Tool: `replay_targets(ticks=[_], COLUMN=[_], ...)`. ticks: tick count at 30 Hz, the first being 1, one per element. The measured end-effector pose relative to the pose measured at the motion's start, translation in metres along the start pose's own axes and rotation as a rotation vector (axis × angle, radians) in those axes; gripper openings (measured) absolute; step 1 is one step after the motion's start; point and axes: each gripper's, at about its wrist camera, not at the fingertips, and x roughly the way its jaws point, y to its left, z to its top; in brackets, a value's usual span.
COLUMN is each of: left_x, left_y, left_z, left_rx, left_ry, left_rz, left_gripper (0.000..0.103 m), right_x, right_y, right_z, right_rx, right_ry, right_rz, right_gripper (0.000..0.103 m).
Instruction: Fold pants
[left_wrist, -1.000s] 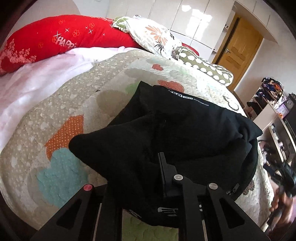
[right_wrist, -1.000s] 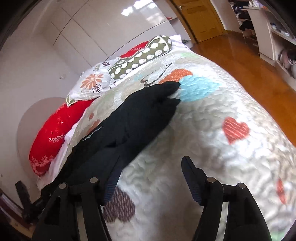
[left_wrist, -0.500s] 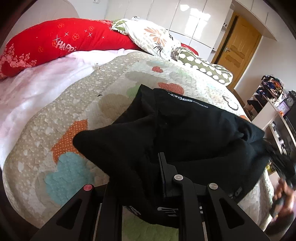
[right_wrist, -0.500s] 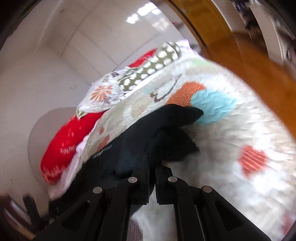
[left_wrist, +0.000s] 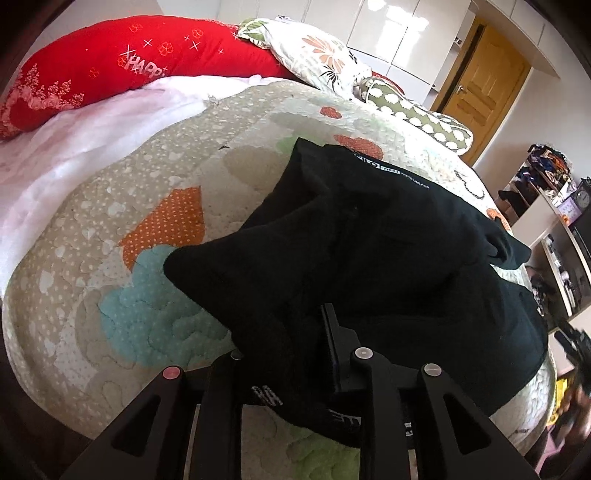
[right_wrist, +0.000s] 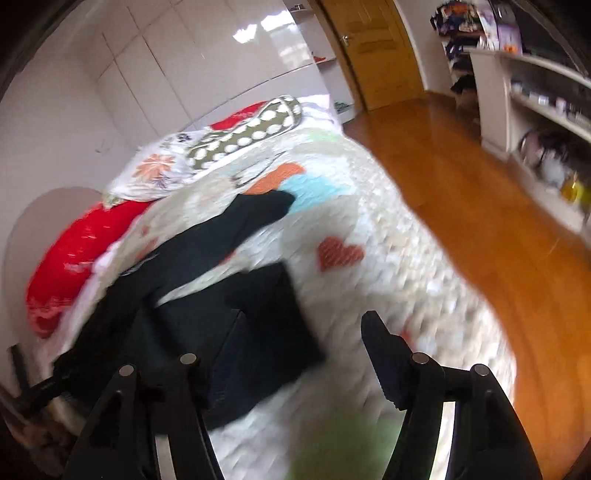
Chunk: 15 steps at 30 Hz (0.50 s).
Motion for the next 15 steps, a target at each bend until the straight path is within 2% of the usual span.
replay_targets(ticks=[3, 5, 6, 7, 8, 9, 12, 14, 15], left_x=[0.002, 0.003, 0.005, 0.006, 0.007, 0.007, 0.000, -0.004, -0.006], left_y=[0.002, 0.003, 0.003, 0.002, 0.001, -0.001, -0.002, 0.004, 0.010], left_z=[-0.002, -0.002, -0.002, -0.001, 0.000, 0.001, 0.000, -0.003, -0.006], left_rx=[-0.020, -0.030, -0.030, -0.027, -0.023, -0.020, -0.011, -0.022, -0.038], left_ry=[-0.003, -0.006, -0.006, -0.003, -0.002, -0.004, -0.018, -0.026, -0.031], left_rz=[0.004, 0.009, 0.013, 0.018, 0.021, 0.025, 0.017, 0.013, 0.018], left_gripper=[0.028, 0.031, 0.032, 0.032, 0.032, 0.032, 0.032, 0.045, 0.058], right_x=[0.039, 0.068, 0.069, 0.062, 0.056, 0.047, 0.016, -0.008, -0.013], right_y=[0.010, 0.019, 0.024, 0.027, 0.032, 0.033, 0.033, 0.019, 0.013], right_z=[0.011, 0.009, 0.006, 0.003, 0.004, 0.001, 0.000, -0.004, -0.007], right_rx=[-0.043, -0.079, -0.112, -0.141, -0.155, -0.161, -0.191, -0.160, -0.157], right_ry=[0.062, 0.124, 0.118, 0.108, 0.106, 0.101, 0.050, 0.017, 0.012], right_rz=[0.048, 0.041, 0.021, 0.043, 0.111, 0.121, 0.067, 0.050, 0.026], right_gripper=[0.064, 0.053, 0.046, 0.014, 0.010, 0.010, 0.010, 0.009, 0.009])
